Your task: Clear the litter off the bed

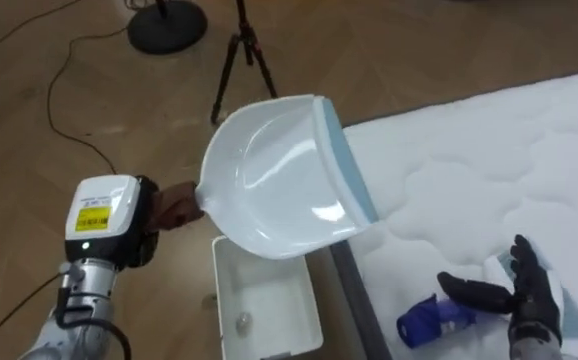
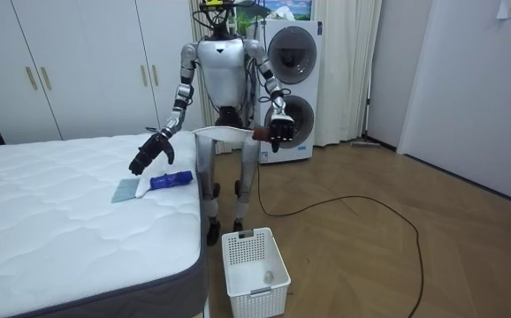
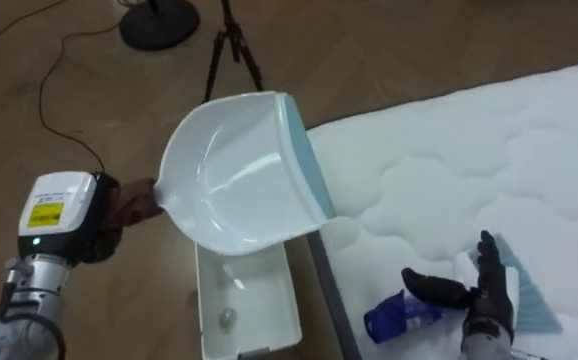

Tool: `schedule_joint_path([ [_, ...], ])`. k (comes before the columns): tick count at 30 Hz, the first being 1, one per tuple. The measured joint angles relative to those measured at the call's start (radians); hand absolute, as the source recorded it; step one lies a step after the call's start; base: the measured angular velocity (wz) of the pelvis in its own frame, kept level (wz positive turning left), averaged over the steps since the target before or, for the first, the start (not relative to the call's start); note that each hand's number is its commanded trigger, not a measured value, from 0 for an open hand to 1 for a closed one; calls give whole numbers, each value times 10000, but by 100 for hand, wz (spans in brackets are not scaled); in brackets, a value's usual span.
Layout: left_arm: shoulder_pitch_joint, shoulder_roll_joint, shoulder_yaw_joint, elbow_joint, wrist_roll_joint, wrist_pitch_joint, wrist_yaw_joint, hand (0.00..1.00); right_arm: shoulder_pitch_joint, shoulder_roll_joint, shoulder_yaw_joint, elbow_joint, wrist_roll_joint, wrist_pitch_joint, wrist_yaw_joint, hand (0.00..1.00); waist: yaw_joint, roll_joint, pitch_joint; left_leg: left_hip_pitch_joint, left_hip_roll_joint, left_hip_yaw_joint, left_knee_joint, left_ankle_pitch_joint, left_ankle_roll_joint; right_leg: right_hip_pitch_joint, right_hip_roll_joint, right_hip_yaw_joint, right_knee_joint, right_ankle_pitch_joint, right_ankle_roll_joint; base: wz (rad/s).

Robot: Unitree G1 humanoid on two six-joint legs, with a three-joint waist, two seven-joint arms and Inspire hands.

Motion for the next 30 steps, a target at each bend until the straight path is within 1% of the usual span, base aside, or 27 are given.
schedule_joint_path([
  [1,13,-13,-7,-38,-9,-22,0,100,24,5,-9,-3,-17,70,2,0,-55,-6,-1,43,11,89,-40,-1,2,-2,0,39,0,0,1,-28],
  [3,47,-64,-11,-62,-28,-98,-16,100,210,79,-141,-99,-46,167,35,0,-89,-9,-4,196,42,356,-135,-12,16,-14,37,261,20,2,5,-41],
  [5,92,-161,52,-63,-19,-161,-63,100,622,138,-302,-343,-185,176,117,0,-64,-20,-1,370,154,1008,-204,-123,73,-165,144,614,245,17,12,-72],
  [6,142,-199,102,-63,-17,-185,-72,100,708,168,-374,-428,-252,176,115,0,-63,-20,0,417,177,1206,-209,-162,74,-242,159,681,363,16,11,-105],
  [7,257,-218,207,-62,-16,-219,-80,100,768,168,-403,-515,-354,176,107,0,-32,-22,0,491,247,1737,-214,-255,71,-428,215,812,588,24,-2,-131],
  [8,318,-215,243,-56,-14,-219,-87,100,763,160,-401,-526,-381,176,96,0,44,-22,2,567,329,2315,-218,-343,74,-605,234,783,725,76,-56,-158],
  [9,322,-234,241,-55,-14,-239,-125,100,777,155,-395,-523,-329,220,97,0,85,22,-12,614,436,2749,-225,-446,82,-679,323,787,725,204,-76,-131],
  [10,317,-231,250,-57,-14,-267,-136,100,778,173,-383,-523,-256,267,97,0,86,23,-16,628,495,3015,-262,-464,82,-737,334,666,740,284,-119,-130],
  [11,313,-239,324,-53,-41,-338,-138,100,744,197,-354,-523,-177,340,99,0,171,0,6,658,611,3607,-265,-547,70,-779,248,25,952,338,-212,-135],
  [12,336,-314,324,-45,-169,-340,-182,100,742,193,-358,-520,-188,398,91,0,188,-4,18,780,668,4138,-281,-634,74,-758,-53,-800,1498,117,-238,-135],
  [13,340,-374,330,-47,-233,-342,-189,100,731,192,-370,-520,-197,394,84,0,200,5,12,833,687,4384,-282,-685,73,-718,-220,-1072,1786,-51,-184,-128],
  [14,339,-473,367,-54,-392,-406,-189,100,636,193,-375,-508,-198,392,79,0,202,43,33,909,737,4930,-285,-780,73,-542,-531,-1518,2200,-350,-77,-140],
  [15,332,-518,367,-57,-584,-463,-188,100,546,199,-339,-508,-123,390,68,0,221,75,44,931,824,5550,-286,-831,43,-338,-788,-1798,2477,-564,18,-149],
  [16,331,-514,386,-59,-682,-475,-187,100,473,218,-313,-508,-52,390,68,0,295,76,43,930,857,5806,-277,-853,22,-217,-911,-1925,2523,-651,64,-154],
  [17,298,-517,462,-57,-914,-468,-189,100,330,278,-277,-508,40,390,31,0,424,77,41,888,921,6285,-269,-878,-5,50,-1097,-2007,2405,-791,139,-112],
  [18,274,-520,464,-57,-1032,-455,-190,100,302,284,-227,-507,107,390,-15,0,427,72,36,828,962,6446,-252,-886,-18,214,-1162,-2061,2230,-819,173,-117],
  [19,221,-521,465,-60,-1190,-447,-192,100,283,285,-156,-495,202,389,-29,0,426,33,25,687,999,6614,-194,-892,-33,536,-1274,-2220,1779,-861,253,-99],
  [20,216,-527,466,-70,-1212,-397,-190,100,282,290,-94,-493,233,389,-15,0,428,-32,16,519,1003,6559,-27,-909,-76,632,-1275,-2188,1245,-937,373,-93],
  [21,220,-549,466,-69,-1204,-373,-194,100,282,290,-65,-487,252,389,-14,0,429,-34,16,419,1003,6382,101,-947,-147,607,-1277,-2203,1099,-975,410,-91],
  [22,242,-586,409,-67,-1193,-267,-232,100,282,311,14,-405,255,391,-9,0,408,-35,11,273,986,5829,399,-1032,-567,529,-1337,-2129,1035,-985,398,-79],
  [23,244,-611,371,-64,-1201,-149,-259,100,285,387,78,-360,241,412,24,0,348,-82,22,185,925,5156,645,-1008,-985,473,-1302,-1903,1032,-940,293,-73],
  [24,239,-622,353,-65,-1202,-103,-278,100,285,427,77,-360,241,414,44,0,288,-87,25,155,887,4856,695,-981,-1045,468,-1297,-1892,1032,-930,235,-57],
  [25,235,-629,334,-64,-1203,-26,-332,100,263,486,76,-372,241,414,105,0,197,-90,20,153,848,4492,694,-979,-1050,465,-1253,-1891,1033,-923,221,-50],
  [27,247,-631,308,-65,-1192,26,-543,100,274,532,65,-401,242,411,119,0,100,-154,-10,185,912,4470,686,-960,-1106,479,-1218,-1918,994,-922,221,-36],
  [28,262,-634,266,-112,-1190,46,-675,100,275,540,31,-403,247,405,120,0,-43,-191,-45,174,992,4470,706,-940,-1119,512,-1142,-1938,876,-891,232,-8],
  [29,334,-635,224,-238,-1185,56,-708,100,274,567,-23,-414,236,384,151,0,-190,-254,-88,177,1021,4472,661,-843,-1135,522,-1075,-1885,767,-803,249,-5],
  [30,357,-637,140,-303,-1189,49,-709,100,273,567,-36,-420,234,377,194,0,-242,-272,-99,200,1084,4530,654,-800,-1111,555,-1001,-1856,669,-703,271,-11],
])
